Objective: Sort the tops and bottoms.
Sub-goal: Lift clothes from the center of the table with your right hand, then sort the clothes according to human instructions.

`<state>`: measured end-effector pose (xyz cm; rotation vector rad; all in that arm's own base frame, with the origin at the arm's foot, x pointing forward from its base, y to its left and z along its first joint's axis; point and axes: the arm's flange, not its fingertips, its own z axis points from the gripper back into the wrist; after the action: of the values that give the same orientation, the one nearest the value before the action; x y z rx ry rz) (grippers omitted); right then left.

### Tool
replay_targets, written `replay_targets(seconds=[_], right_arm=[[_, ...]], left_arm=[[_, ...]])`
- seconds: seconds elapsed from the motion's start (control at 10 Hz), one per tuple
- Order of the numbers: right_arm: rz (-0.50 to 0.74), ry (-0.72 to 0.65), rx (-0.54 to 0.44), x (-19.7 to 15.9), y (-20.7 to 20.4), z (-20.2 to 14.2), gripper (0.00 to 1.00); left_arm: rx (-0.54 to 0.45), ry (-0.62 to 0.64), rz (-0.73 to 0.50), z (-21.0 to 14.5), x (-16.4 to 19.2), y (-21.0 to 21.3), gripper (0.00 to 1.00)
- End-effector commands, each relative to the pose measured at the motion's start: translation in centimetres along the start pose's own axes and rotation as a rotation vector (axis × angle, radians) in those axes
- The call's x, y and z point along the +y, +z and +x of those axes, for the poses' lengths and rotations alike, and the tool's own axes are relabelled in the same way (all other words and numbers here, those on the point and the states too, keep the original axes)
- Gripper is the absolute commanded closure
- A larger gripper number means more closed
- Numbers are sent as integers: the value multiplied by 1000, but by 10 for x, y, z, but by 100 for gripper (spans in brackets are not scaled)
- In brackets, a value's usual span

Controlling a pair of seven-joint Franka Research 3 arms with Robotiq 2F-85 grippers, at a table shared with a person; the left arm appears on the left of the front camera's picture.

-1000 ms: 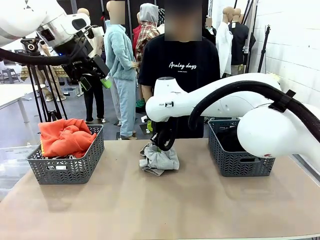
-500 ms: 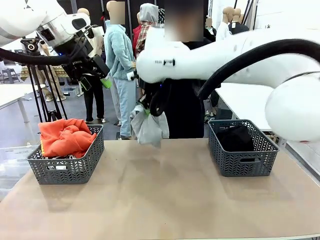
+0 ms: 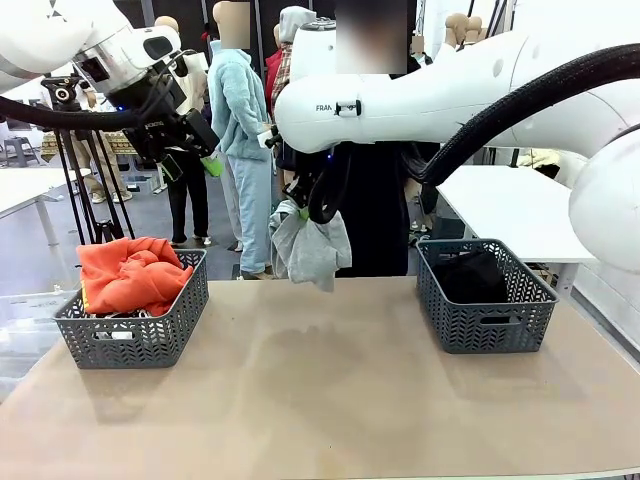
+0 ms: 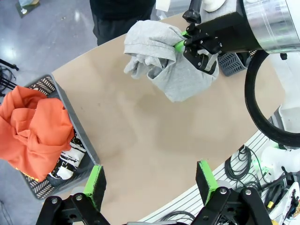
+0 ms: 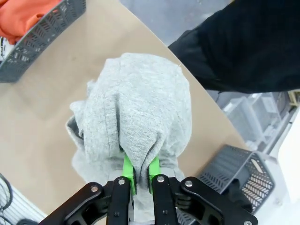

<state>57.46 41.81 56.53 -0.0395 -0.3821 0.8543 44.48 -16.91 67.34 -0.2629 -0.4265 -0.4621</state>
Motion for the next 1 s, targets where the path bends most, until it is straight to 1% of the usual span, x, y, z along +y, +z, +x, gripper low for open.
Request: replay_targets(seconds=[0.0,0.9], right_arm=[[15,9,-22,1,1,6,100],[15,9,-22,1,1,6,100]], left_arm=[[6,2,-1,-1,1,2,0],[6,2,-1,-1,1,2,0]])
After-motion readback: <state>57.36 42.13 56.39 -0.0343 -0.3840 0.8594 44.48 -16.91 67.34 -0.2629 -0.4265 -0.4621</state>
